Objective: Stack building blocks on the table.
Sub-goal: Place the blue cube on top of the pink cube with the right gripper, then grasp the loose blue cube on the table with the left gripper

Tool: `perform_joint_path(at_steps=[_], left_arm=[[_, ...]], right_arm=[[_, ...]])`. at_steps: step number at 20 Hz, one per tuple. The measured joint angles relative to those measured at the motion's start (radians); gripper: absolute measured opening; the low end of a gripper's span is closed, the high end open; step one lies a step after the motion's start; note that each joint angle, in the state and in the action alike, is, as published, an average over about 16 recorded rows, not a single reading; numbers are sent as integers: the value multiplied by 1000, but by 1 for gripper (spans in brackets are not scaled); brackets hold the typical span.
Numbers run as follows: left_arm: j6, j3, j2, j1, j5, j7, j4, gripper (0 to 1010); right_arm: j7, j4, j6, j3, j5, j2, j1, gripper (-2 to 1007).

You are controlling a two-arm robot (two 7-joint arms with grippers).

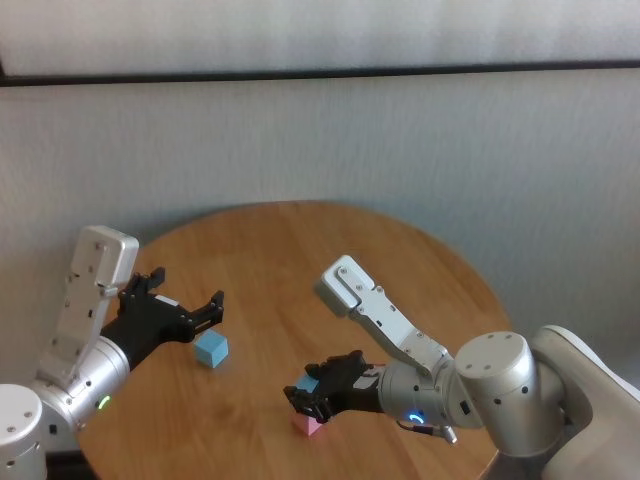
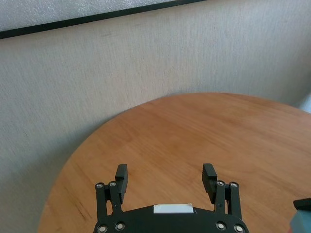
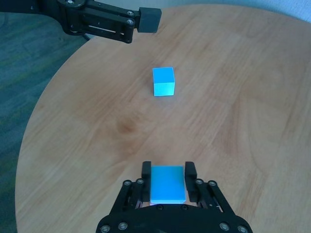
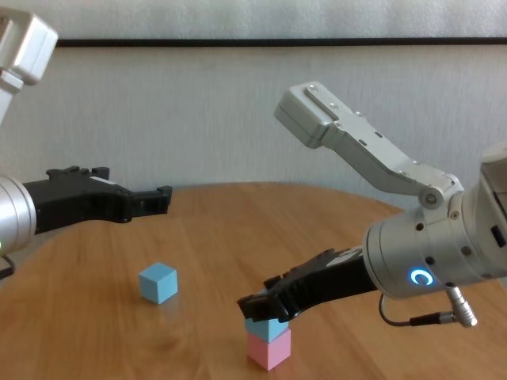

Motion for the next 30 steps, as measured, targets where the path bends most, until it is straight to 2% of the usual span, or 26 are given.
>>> perform_joint_path(at_steps=[5,10,16,19,22,26,30], left_arm=[[0,0,0,0,0,0,0,1000],[0,0,0,0,0,0,0,1000],[0,0,0,0,0,0,0,1000],[0,0,0,0,0,0,0,1000],[0,0,0,0,0,0,0,1000],[0,0,0,0,0,0,0,1000],[0,0,0,0,0,0,0,1000]], right_arm=[[-1,-1,0,0,0,0,0,557],[-1,-4,-1,2,2,1,-1,718],[-6,-27,-28,25,22,2,-11,887],[-19,-44,-61,42,31,6,-18,943],[-45,-61,-109,61,33,11,-27,980],[-97,-77,-191,96,23,17,-39,1003],[-165,-71,-290,127,-14,25,-48,1005]])
